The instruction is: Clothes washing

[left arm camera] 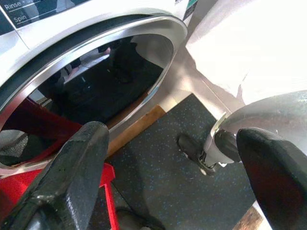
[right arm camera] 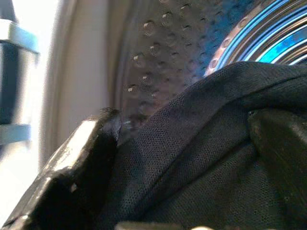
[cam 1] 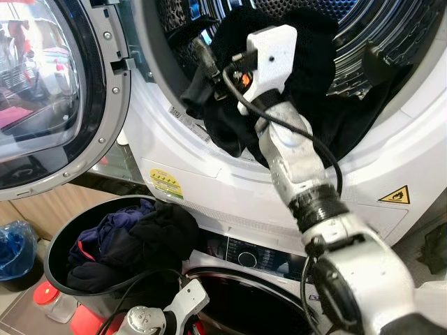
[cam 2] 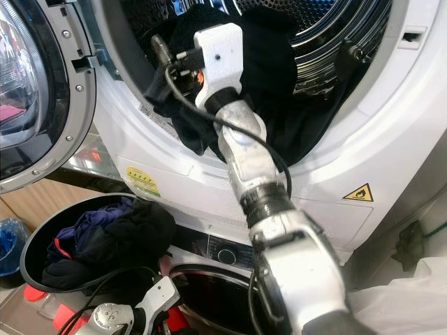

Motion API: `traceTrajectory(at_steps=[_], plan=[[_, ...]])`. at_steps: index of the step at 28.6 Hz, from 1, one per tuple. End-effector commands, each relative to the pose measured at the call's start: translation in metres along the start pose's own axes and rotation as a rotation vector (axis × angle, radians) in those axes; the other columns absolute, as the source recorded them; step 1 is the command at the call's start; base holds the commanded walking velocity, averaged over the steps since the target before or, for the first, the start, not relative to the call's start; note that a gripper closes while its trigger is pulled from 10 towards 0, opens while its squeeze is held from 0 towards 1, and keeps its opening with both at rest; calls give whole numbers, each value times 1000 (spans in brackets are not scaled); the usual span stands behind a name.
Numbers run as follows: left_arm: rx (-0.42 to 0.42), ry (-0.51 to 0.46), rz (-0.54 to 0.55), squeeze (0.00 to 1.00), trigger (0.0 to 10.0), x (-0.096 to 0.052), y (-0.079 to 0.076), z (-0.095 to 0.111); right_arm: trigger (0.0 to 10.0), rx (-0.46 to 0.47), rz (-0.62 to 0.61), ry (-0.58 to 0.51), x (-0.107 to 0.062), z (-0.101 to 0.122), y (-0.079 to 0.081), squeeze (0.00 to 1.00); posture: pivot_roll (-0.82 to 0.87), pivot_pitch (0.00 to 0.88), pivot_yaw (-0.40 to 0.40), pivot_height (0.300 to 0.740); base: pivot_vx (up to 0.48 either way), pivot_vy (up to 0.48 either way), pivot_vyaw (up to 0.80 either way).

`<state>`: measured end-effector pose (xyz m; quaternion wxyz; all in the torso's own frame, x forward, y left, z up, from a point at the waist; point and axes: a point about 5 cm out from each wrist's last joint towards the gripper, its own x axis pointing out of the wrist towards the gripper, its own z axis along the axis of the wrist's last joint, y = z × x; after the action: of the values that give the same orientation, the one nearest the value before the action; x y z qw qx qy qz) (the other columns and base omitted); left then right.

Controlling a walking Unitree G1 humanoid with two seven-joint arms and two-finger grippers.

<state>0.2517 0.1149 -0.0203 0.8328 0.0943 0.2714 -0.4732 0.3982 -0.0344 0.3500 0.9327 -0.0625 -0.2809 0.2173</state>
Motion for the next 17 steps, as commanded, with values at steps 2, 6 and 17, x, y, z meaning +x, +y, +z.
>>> traceTrajectory(at_steps=[2, 6, 17], plan=[[20, 17, 7, 0, 10000, -3, 1, -3, 10000, -66, -12, -40, 14, 25, -3, 0, 25, 0, 79, 740, 0, 0, 0], [27, 24, 19, 0, 10000, -3, 1, -5, 10000, -207, -81, -37, 28, 54, -15, 0, 37, 0, 75, 740, 0, 0, 0], [38, 28, 62, 0, 10000, -5, 5, -5, 10000, -337, -339, 28, 27, 64, -51, 0, 37, 0, 84, 740, 0, 0, 0]])
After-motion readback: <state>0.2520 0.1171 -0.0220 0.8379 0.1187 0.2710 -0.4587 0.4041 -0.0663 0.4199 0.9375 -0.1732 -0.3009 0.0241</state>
